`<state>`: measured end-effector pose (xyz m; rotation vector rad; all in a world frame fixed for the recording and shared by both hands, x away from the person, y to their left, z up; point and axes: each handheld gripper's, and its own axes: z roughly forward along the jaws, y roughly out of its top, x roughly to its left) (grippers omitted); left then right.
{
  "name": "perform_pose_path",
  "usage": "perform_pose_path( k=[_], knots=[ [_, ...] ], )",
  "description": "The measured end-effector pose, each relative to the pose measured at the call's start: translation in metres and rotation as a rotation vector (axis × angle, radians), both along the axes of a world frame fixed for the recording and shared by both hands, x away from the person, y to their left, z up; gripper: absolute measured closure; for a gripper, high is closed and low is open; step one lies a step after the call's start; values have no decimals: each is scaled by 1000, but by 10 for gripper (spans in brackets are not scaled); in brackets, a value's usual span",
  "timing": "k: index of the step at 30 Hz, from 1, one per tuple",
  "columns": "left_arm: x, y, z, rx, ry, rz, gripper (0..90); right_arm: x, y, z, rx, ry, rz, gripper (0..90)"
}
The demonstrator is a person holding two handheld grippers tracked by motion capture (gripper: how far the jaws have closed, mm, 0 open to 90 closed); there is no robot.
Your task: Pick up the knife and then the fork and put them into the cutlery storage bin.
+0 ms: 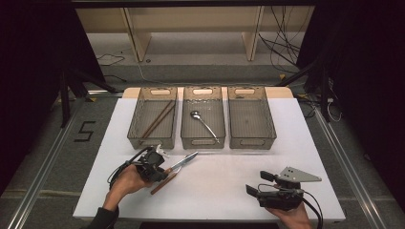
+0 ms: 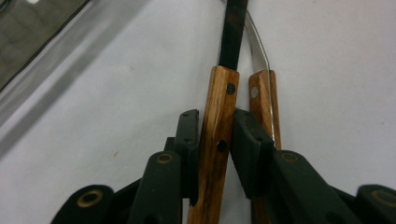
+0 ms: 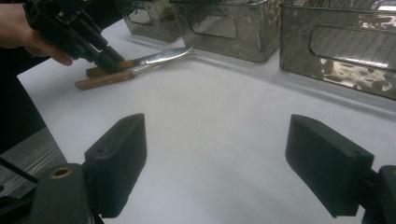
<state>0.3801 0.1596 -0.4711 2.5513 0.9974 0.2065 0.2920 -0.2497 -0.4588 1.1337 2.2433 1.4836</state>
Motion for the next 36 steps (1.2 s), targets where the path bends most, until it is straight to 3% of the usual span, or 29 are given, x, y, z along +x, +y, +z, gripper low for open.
perform_pose_path(
  k=[7, 12, 22, 25, 31, 36],
  knots=[
    [-2, -2, 0, -16, -13, -42, 756, 0, 0, 0, -1, 0, 2, 215],
    [-2, 0, 0, -34, -21, -42, 759, 0, 0, 0, 0, 0, 2, 215],
    [-6, 2, 14, -59, -47, -41, 759, 0, 0, 0, 2, -3, 1, 215],
    [-9, 0, 21, -86, -49, -41, 759, -1, 0, 1, 4, -5, 0, 215],
    [-15, -10, 30, -110, -29, -89, 759, -4, 5, 4, -19, -41, 1, 214],
    [-18, -23, 38, -138, -23, -137, 759, -7, 14, 9, -33, -82, 43, 209]
  ],
)
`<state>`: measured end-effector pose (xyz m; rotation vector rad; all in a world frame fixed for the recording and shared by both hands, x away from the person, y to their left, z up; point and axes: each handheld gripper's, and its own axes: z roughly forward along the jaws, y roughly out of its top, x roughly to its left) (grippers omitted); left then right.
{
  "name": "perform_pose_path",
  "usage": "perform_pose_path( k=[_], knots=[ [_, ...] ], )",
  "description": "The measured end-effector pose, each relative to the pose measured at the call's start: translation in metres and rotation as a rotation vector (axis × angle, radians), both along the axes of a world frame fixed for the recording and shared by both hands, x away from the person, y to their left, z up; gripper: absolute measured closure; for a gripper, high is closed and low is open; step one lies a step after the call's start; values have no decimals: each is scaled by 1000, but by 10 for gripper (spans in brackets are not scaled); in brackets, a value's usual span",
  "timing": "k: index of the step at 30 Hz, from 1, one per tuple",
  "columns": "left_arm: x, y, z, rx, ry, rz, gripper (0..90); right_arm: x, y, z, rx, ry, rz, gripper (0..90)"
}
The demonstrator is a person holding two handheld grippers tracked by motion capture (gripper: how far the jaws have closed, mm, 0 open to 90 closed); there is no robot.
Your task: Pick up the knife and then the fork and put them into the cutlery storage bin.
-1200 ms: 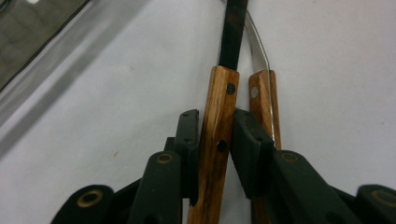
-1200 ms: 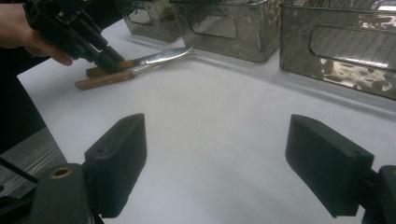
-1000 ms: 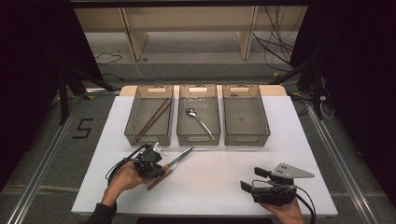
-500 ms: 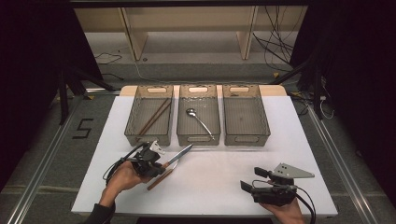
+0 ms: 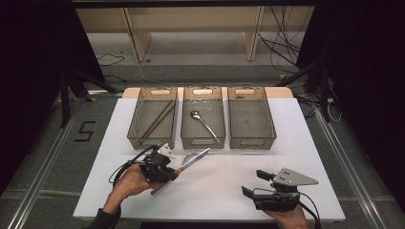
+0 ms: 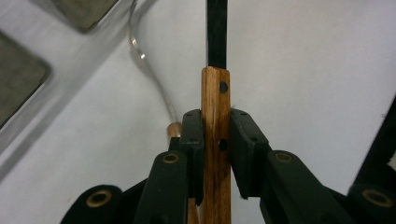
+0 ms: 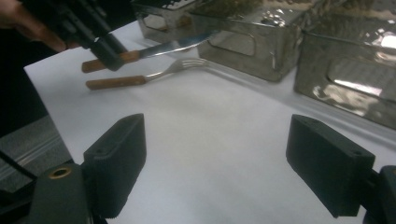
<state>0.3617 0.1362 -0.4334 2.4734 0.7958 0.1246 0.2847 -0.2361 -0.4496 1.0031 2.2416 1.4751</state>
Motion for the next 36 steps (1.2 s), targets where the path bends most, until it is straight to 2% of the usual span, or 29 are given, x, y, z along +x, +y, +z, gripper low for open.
perform_pose_path(
  k=[3, 6, 9, 13, 16, 21, 27, 35, 36],
  knots=[
    [-1, -9, 5, -3, 1, -25, 759, -3, 8, 5, -25, -25, 30, 206],
    [0, -19, 10, -10, -6, -48, 759, -6, 18, 12, -55, -61, 33, 213],
    [2, -29, 12, -10, -9, -68, 759, -9, 30, 20, -109, -122, 54, 215],
    [2, -42, 16, -17, -13, -95, 759, -9, 52, 26, -222, -219, 97, 218],
    [0, -48, 17, -15, -10, -122, 759, -9, 66, 27, -282, -267, 132, 224],
    [-2, -50, 14, 4, 3, -139, 759, -11, 86, 24, -388, -357, 189, 239],
    [-6, -52, 15, 6, 14, -150, 759, -14, 105, 13, -516, -466, 207, 259],
    [-12, -61, 14, 35, 36, -205, 759, -18, 127, -2, -717, -617, 239, 333],
    [-12, -62, 14, 39, 38, -207, 759, -19, 129, -4, -729, -615, 237, 348]
  ],
)
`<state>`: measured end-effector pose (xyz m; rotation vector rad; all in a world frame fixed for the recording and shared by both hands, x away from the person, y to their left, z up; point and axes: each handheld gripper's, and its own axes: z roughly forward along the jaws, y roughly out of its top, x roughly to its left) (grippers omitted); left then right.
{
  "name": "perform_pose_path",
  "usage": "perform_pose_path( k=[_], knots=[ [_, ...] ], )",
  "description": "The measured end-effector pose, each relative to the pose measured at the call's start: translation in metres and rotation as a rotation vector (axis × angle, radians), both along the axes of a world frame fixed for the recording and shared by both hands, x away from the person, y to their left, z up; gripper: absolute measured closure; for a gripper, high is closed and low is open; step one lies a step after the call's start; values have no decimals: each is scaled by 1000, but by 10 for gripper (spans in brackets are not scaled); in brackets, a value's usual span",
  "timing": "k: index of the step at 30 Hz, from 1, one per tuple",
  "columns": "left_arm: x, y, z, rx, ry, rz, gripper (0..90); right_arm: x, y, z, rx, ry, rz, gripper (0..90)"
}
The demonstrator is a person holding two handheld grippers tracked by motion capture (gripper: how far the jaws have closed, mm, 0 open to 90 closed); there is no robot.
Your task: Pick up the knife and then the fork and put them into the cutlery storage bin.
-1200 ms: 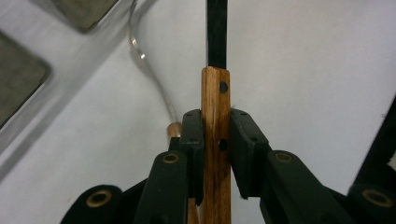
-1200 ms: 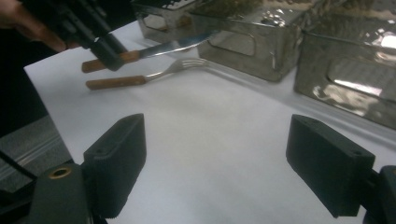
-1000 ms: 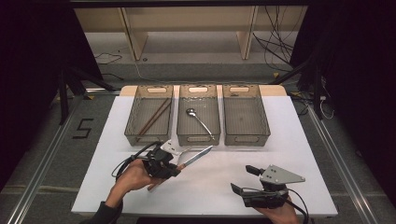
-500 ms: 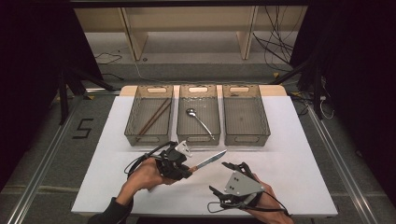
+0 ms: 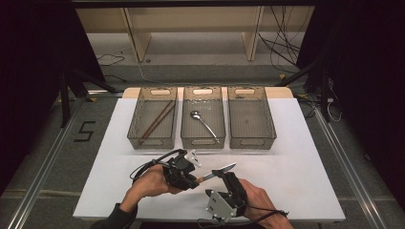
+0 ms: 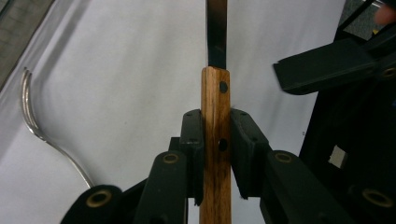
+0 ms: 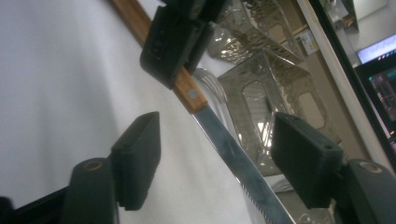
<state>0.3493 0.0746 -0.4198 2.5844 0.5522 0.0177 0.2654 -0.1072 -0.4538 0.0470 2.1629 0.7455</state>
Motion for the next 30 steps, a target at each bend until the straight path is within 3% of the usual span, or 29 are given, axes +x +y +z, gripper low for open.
perform_pose_path(
  k=[3, 7, 8, 9, 13, 21, 30],
  knots=[
    [-2, -2, 0, 8, 1, -11, 759, 0, 5, -4, -60, -46, 29, 395],
    [-5, -5, 1, 23, 5, -37, 759, 0, 9, -8, -115, -72, 52, 451],
    [-6, -6, 1, 22, 7, -39, 759, -2, 11, -9, -113, -63, 29, 466],
    [-7, -6, 2, 26, 7, -44, 759, 0, 11, -10, -133, -85, 57, 481],
    [-9, -7, 2, 21, 8, -50, 759, -3, 15, -13, -153, -84, 47, 542],
    [-10, -9, 2, 30, 18, -66, 759, -3, 17, -21, -230, -143, 71, 641],
    [-10, -10, 1, 32, 25, -70, 758, -4, 19, -25, -279, -189, 87, 741]
  ],
)
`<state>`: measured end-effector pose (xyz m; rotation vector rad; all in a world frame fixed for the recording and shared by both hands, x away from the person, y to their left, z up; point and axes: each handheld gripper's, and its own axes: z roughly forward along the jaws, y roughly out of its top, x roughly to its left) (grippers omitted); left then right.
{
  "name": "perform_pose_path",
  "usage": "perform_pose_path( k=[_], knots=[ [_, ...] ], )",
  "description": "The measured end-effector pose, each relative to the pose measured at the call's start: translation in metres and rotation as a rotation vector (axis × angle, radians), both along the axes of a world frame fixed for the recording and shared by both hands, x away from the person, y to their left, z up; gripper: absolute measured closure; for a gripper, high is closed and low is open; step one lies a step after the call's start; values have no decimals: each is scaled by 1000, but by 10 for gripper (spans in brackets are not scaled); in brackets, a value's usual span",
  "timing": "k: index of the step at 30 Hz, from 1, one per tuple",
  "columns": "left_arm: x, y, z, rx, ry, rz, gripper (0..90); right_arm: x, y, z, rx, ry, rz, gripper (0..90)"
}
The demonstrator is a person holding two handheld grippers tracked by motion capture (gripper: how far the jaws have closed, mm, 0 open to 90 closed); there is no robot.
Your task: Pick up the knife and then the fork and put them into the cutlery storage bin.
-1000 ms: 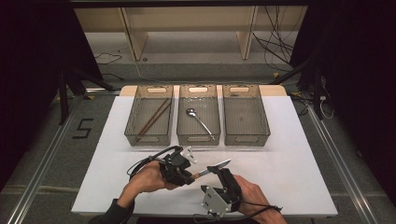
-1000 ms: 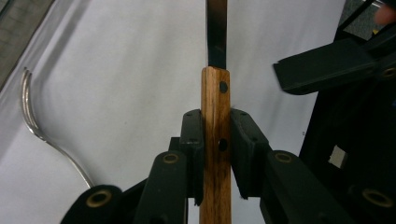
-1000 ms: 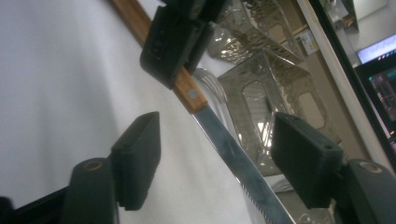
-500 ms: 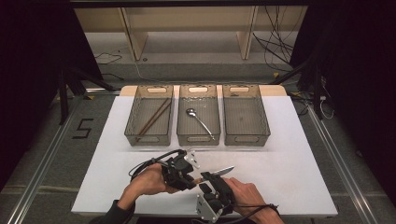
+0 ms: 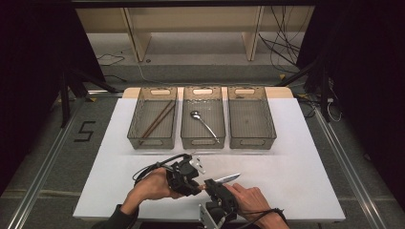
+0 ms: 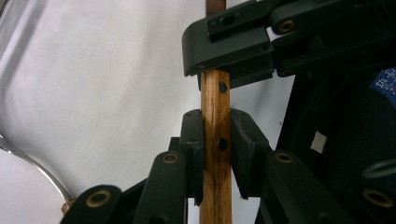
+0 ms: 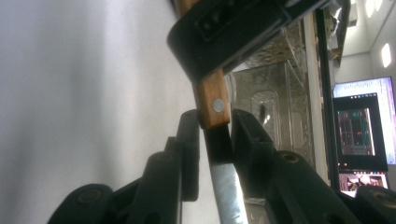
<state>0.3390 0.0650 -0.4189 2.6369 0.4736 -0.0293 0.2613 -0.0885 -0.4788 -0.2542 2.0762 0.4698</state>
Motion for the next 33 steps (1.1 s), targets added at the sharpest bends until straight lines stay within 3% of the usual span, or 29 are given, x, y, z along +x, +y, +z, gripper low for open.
perform_pose_path(
  k=[8, 11, 18, 21, 26, 29, 33],
  knots=[
    [0, 1, 1, -21, 6, 2, 743, -2, 0, -3, -45, -18, 24, 780],
    [1, 5, 5, -31, -2, 14, 629, -1, -1, -2, -44, -23, 19, 781],
    [6, 22, 19, -87, -56, 120, 395, 4, -11, 3, -25, -19, -18, 781],
    [8, 29, 24, -135, -88, 168, 323, 8, -19, 6, -18, -7, -46, 781],
    [10, 44, 32, -199, -130, 257, 279, 15, -34, 12, -11, -8, -107, 781],
    [11, 53, 34, -226, -146, 292, 258, 21, -43, 19, 16, -2, -130, 781],
    [12, 64, 28, -245, -166, 348, 242, 33, -56, 34, 94, 23, -194, 781]
  ],
)
